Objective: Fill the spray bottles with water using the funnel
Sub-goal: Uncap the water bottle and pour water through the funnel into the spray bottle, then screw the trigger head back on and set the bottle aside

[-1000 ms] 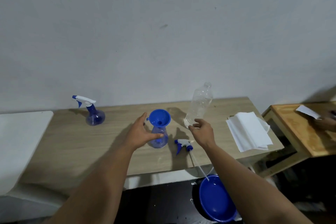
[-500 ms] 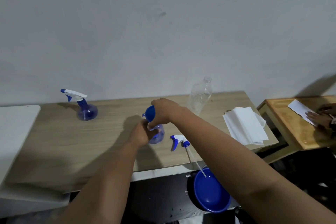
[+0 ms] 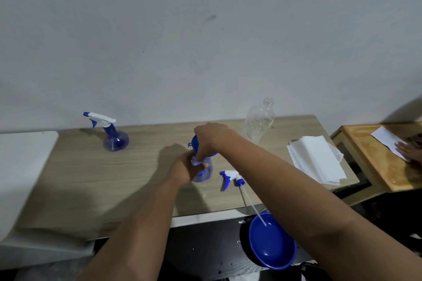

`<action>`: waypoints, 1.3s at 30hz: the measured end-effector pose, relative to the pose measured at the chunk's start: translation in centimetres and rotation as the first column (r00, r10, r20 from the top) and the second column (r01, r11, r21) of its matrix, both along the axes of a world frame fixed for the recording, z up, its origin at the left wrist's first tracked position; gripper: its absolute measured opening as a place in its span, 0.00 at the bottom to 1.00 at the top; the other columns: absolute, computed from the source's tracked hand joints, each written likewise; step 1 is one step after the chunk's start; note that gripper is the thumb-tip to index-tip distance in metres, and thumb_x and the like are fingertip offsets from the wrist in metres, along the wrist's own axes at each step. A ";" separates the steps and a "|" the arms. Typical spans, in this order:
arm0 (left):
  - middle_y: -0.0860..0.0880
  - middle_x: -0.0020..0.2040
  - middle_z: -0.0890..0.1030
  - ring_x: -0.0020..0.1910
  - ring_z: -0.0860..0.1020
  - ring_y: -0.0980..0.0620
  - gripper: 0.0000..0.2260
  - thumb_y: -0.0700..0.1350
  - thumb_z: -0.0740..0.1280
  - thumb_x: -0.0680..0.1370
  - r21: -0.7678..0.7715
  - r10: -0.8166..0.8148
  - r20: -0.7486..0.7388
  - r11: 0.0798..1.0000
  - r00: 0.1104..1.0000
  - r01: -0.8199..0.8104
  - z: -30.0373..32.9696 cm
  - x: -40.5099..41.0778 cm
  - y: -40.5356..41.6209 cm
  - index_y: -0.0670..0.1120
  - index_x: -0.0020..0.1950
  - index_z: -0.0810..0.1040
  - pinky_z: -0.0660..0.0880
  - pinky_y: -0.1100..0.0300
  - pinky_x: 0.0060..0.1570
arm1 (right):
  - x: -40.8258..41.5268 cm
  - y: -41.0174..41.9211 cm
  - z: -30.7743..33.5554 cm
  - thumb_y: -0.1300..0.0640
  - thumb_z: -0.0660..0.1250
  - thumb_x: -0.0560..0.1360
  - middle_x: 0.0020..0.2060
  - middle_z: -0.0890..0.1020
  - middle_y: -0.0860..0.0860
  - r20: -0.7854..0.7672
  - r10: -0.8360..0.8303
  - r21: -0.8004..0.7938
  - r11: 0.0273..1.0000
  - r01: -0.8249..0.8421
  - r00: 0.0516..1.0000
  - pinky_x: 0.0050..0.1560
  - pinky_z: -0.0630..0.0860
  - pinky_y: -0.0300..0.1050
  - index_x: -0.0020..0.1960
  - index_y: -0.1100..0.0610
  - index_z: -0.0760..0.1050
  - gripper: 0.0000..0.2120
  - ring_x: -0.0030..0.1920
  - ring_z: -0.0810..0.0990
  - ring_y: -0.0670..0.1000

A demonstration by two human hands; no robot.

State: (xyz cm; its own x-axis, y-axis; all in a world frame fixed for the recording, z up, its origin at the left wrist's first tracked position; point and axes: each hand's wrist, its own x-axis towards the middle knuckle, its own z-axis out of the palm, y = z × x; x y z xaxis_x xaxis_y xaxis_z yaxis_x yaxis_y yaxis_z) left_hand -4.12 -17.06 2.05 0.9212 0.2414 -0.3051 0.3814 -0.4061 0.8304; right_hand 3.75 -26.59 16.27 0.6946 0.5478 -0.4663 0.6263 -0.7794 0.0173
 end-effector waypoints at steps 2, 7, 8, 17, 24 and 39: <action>0.57 0.51 0.83 0.48 0.80 0.61 0.17 0.44 0.77 0.73 0.005 -0.061 0.026 0.998 0.998 0.061 -0.1 0.0 0.4 0.55 0.59 0.79 0.75 0.57 0.55 | 0.8 -0.7 1.1 0.45 0.78 0.68 0.50 0.83 0.52 -0.035 -0.057 0.006 0.998 0.058 0.998 0.37 0.73 0.44 0.60 0.56 0.77 0.25 0.43 0.80 0.52; 0.59 0.49 0.84 0.50 0.82 0.59 0.14 0.49 0.77 0.71 -0.012 -0.087 0.037 0.996 0.996 0.087 -0.3 0.3 0.5 0.63 0.52 0.79 0.79 0.54 0.56 | 3.3 -5.0 2.4 0.50 0.78 0.69 0.56 0.80 0.53 -0.246 -0.319 0.270 0.885 0.380 0.915 0.41 0.76 0.47 0.65 0.56 0.71 0.29 0.47 0.79 0.52; 0.58 0.49 0.85 0.50 0.82 0.57 0.15 0.52 0.77 0.69 -0.016 -0.081 0.049 0.997 0.995 0.082 -0.4 0.3 0.5 0.61 0.55 0.80 0.80 0.53 0.56 | 3.7 -6.0 1.5 0.51 0.78 0.68 0.55 0.79 0.52 -0.300 -0.365 0.348 0.819 0.457 0.881 0.40 0.77 0.47 0.66 0.55 0.70 0.31 0.46 0.79 0.51; 0.65 0.48 0.81 0.48 0.78 0.72 0.20 0.41 0.79 0.72 -0.034 -0.032 0.126 0.999 0.991 0.036 -1.3 0.4 0.4 0.59 0.58 0.78 0.70 0.77 0.49 | 4.2 -7.7 -13.5 0.56 0.83 0.67 0.51 0.75 0.49 -0.609 -0.531 0.565 0.232 0.792 0.590 0.49 0.81 0.54 0.63 0.54 0.66 0.33 0.44 0.78 0.49; 0.61 0.55 0.83 0.54 0.79 0.68 0.21 0.44 0.80 0.70 -0.022 -0.026 0.190 0.999 0.981 0.031 -2.8 0.8 0.8 0.57 0.60 0.79 0.74 0.68 0.59 | 4.1 -6.1 -20.8 0.53 0.83 0.65 0.57 0.82 0.51 -0.590 -0.573 0.549 0.233 0.803 0.569 0.56 0.78 0.48 0.67 0.55 0.74 0.34 0.55 0.83 0.54; 0.57 0.52 0.83 0.50 0.81 0.61 0.20 0.38 0.76 0.73 -0.085 -0.035 0.166 0.995 0.985 0.050 -2.0 0.7 0.0 0.51 0.63 0.79 0.73 0.69 0.53 | 1.3 -12.6 -16.2 0.47 0.71 0.75 0.55 0.83 0.54 -0.174 -0.682 0.223 0.675 0.703 0.710 0.53 0.75 0.49 0.60 0.55 0.78 0.17 0.53 0.82 0.57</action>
State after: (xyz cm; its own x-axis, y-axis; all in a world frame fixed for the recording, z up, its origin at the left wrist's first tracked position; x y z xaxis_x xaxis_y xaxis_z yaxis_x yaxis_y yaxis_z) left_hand -3.42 -17.10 0.07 0.9695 0.1794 -0.1671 0.2206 -0.3409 0.9138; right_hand 5.03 -39.24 0.02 0.8947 0.0272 -0.4458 -0.1035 -0.9583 -0.2662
